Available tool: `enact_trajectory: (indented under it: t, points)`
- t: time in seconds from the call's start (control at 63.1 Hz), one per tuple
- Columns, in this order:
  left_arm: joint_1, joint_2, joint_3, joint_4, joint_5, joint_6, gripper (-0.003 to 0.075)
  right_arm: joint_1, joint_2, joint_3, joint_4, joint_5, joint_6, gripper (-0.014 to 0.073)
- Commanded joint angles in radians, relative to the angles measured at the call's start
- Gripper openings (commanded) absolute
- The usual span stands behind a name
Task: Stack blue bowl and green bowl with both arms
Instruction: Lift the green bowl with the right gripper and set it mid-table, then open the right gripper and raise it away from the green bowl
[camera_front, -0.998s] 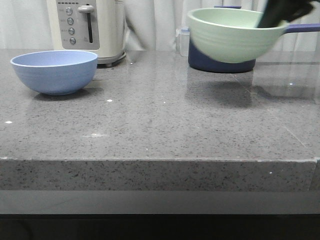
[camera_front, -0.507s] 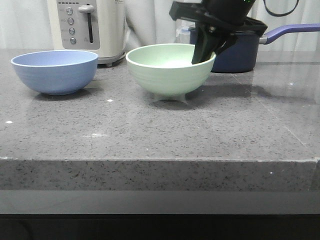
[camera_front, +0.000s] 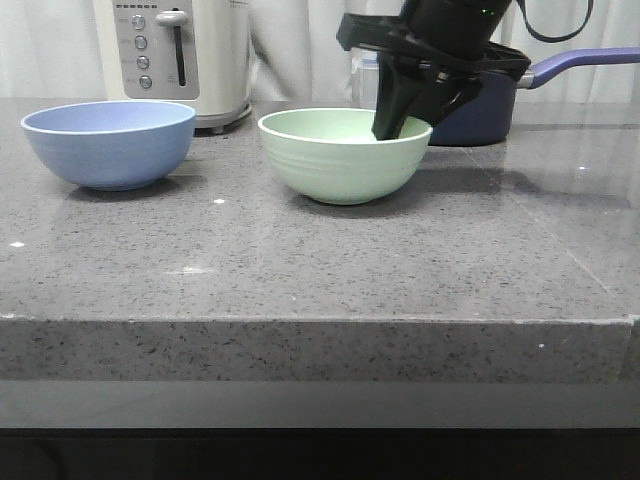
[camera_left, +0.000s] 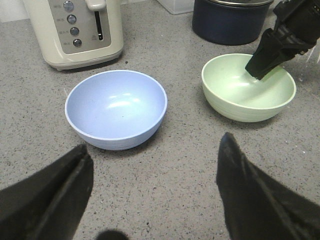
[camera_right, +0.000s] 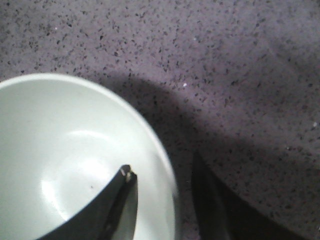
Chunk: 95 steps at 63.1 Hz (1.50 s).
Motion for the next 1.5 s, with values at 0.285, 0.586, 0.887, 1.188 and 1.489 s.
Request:
enact_trajectory:
  t: [0.285, 0.586, 0.887, 1.188, 1.489]
  points:
    - [-0.009, 0.001, -0.033, -0.009, -0.075, 0.000, 0.0512, -0.010, -0.268, 0.001, -0.014, -0.050, -0.011, 0.0346]
    - [-0.009, 0.001, -0.033, -0.009, -0.075, 0.000, 0.0512, -0.123, -0.521, 0.290, -0.016, -0.156, -0.022, 0.0346]
    - [-0.009, 0.001, -0.033, -0.011, -0.075, 0.000, 0.0512, -0.149, -0.570, 0.533, 0.092, -0.224, -0.219, 0.0189]
    - [-0.009, 0.001, -0.033, -0.015, -0.075, 0.000, 0.0512, -0.081, -0.525, 0.575, 0.285, -0.293, -0.421, -0.0064]
    - [-0.009, 0.001, -0.033, -0.015, -0.075, 0.000, 0.0512, -0.050, -0.427, 0.575, 0.307, -0.379, -0.422, -0.0064]
